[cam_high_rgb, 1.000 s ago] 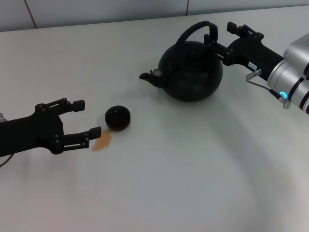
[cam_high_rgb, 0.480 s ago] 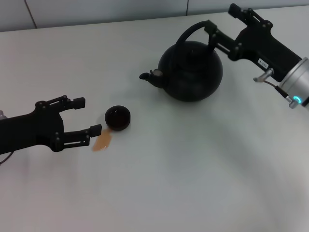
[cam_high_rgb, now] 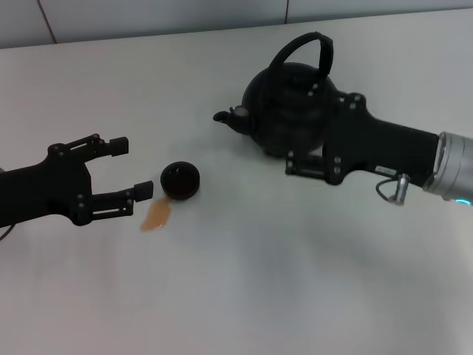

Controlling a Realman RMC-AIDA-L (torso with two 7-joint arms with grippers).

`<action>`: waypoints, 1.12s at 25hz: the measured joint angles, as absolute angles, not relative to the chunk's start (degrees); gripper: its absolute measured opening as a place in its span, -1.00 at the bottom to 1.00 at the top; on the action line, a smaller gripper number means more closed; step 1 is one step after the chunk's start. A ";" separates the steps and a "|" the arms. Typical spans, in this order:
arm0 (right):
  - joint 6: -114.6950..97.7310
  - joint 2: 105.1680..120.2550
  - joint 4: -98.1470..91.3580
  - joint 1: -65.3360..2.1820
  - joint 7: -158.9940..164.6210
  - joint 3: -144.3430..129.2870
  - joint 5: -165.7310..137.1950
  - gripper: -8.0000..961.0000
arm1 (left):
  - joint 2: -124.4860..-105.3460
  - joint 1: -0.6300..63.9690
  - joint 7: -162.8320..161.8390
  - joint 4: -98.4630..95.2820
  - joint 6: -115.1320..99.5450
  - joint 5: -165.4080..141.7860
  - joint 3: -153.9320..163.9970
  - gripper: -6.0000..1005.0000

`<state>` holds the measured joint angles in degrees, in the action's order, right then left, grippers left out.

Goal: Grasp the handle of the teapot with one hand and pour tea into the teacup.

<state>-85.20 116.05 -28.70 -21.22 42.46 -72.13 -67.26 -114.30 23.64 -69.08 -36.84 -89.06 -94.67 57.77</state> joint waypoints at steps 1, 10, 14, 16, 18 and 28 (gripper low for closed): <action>-85.40 115.89 -29.42 -21.11 43.48 -71.96 -68.68 0.56 | -114.32 23.59 -69.03 -36.96 -90.01 -94.66 57.14 0.72; -86.72 115.88 -33.13 -21.32 50.70 -70.70 -78.39 0.56 | -113.99 22.82 -68.32 -36.62 -97.59 -95.01 53.72 0.72; -86.36 116.61 -34.22 -20.93 51.07 -70.41 -79.73 0.56 | -114.21 22.24 -68.24 -36.54 -97.97 -95.04 53.64 0.72; -86.29 116.76 -34.45 -20.74 50.90 -70.15 -79.73 0.56 | -114.26 22.17 -68.22 -36.52 -97.93 -95.05 53.63 0.72; -86.28 116.79 -34.50 -20.65 50.88 -70.06 -79.76 0.56 | -114.33 22.07 -68.21 -36.51 -97.74 -95.09 53.62 0.72; -86.28 117.29 -34.55 -20.48 50.84 -70.08 -79.88 0.56 | -114.56 21.39 -68.08 -36.47 -97.55 -95.10 53.61 0.72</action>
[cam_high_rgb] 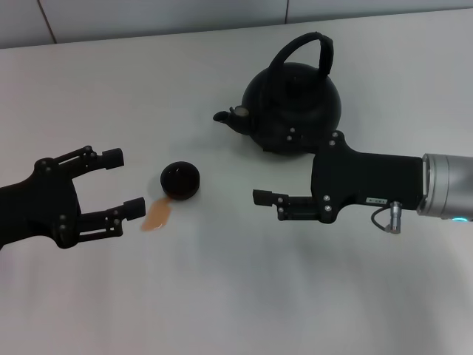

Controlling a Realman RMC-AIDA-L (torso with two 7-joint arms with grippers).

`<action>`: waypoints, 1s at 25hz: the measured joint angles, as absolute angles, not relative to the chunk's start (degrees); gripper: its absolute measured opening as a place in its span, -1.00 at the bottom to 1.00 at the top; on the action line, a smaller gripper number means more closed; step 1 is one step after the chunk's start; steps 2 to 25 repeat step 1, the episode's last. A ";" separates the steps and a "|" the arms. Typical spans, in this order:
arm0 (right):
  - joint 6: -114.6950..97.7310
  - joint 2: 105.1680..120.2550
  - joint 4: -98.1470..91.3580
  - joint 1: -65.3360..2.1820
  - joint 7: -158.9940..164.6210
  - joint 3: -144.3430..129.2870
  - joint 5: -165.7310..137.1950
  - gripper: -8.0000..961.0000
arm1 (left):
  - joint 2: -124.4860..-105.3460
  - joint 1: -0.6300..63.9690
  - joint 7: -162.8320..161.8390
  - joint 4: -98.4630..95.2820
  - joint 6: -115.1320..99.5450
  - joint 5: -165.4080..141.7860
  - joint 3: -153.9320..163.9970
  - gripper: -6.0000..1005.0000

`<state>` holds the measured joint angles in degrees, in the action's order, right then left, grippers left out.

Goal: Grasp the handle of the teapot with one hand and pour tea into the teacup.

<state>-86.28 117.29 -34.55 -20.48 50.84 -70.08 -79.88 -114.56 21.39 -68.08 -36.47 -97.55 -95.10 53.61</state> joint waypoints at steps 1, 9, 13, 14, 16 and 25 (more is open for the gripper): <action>-86.28 117.35 -34.55 -20.42 50.83 -70.07 -79.89 0.56 | -114.57 21.38 -67.97 -36.47 -97.54 -95.10 53.61 0.72; -86.28 117.35 -34.55 -20.42 50.83 -70.07 -79.89 0.56 | -114.57 21.38 -67.97 -36.47 -97.54 -95.10 53.61 0.72; -86.28 117.35 -34.55 -20.42 50.83 -70.07 -79.89 0.56 | -114.57 21.38 -67.97 -36.47 -97.54 -95.10 53.61 0.72; -86.28 117.35 -34.55 -20.42 50.83 -70.07 -79.89 0.56 | -114.57 21.38 -67.97 -36.47 -97.54 -95.10 53.61 0.72; -86.28 117.35 -34.55 -20.42 50.83 -70.07 -79.89 0.56 | -114.57 21.38 -67.97 -36.47 -97.54 -95.10 53.61 0.72; -86.28 117.35 -34.55 -20.42 50.83 -70.07 -79.89 0.56 | -114.57 21.38 -67.97 -36.47 -97.54 -95.10 53.61 0.72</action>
